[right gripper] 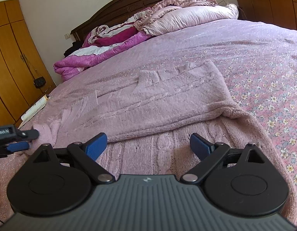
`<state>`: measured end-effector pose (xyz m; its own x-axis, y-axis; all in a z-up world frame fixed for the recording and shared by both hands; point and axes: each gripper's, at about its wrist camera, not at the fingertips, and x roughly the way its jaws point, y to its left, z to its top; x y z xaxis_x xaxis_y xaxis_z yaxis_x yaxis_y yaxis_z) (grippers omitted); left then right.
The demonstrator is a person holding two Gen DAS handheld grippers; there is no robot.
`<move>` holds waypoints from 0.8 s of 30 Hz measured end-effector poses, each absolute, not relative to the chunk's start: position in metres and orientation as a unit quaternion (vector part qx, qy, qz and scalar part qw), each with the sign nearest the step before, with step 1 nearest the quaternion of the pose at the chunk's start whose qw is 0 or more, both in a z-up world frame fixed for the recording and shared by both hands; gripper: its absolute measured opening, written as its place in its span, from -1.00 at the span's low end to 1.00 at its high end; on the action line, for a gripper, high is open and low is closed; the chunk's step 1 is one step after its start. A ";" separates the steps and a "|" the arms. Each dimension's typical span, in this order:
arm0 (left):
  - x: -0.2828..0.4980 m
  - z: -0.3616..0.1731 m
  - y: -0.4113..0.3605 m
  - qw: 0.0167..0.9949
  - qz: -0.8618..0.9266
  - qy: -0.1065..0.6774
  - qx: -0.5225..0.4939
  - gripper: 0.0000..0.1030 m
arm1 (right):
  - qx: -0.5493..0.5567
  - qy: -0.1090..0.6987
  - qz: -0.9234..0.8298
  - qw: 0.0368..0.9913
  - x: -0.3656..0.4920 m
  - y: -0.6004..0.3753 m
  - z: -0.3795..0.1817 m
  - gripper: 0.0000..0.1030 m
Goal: Fold small clothes
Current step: 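Lift the sleeve with the left gripper and fold it across the cardigan body, then open the left gripper to release the sleeve and pull back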
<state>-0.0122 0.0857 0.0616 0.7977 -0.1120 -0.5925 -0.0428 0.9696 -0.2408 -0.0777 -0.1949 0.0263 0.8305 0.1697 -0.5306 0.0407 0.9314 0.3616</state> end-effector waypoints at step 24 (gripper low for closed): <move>-0.011 0.053 0.166 0.923 0.089 0.343 -0.151 0.69 | 0.167 0.291 0.045 0.941 -0.076 -0.181 0.027 0.87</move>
<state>-0.0105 0.1660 0.0530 0.7494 0.0609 -0.6593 -0.2679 0.9385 -0.2177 -0.0763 -0.1807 0.0274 0.8263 0.1818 -0.5331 0.0122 0.9405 0.3396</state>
